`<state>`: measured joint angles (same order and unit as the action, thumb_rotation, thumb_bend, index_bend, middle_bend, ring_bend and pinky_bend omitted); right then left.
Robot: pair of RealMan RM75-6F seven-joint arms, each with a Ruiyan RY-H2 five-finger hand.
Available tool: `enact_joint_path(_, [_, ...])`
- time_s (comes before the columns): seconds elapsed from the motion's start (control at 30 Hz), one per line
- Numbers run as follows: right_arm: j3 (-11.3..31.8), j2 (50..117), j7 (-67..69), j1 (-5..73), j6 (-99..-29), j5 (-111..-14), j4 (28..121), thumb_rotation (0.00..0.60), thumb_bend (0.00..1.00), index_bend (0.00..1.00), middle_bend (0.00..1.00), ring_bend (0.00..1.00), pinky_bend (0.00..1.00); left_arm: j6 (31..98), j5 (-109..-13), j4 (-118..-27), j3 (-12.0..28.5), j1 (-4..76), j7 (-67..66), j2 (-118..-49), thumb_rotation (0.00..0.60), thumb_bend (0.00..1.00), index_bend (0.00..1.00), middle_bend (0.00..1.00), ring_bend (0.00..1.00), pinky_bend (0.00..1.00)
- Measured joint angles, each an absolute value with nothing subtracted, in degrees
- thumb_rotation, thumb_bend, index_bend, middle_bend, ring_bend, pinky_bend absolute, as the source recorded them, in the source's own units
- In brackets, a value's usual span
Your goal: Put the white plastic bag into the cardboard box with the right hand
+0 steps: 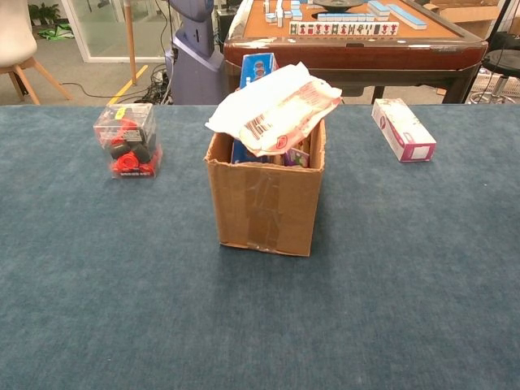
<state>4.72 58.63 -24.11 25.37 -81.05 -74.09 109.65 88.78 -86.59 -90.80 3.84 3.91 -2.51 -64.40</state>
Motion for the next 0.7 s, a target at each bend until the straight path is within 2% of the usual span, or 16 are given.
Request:
enact_joint_path(0.3, [1.03, 58.29, -24.5, 16.89, -85.0, -69.8, 109.46, 0.6, 0.0, 0.22, 0.17, 0.13, 0.24, 88.45, -87.93, -88.77, 3.34, 4.59, -2.2, -66.01, 0.6, 0.1, 0.23, 0.13, 0.11, 0.33])
enact_joint_path(0.7, [-1.82, 59.68, -12.53, 9.83, -86.73, -74.12, 101.46, 0.6, 0.0, 0.24, 0.16, 0.12, 0.24, 88.13, -88.74, -87.9, 3.08, 5.15, -2.07, -66.88, 0.6, 0.1, 0.23, 0.14, 0.11, 0.33])
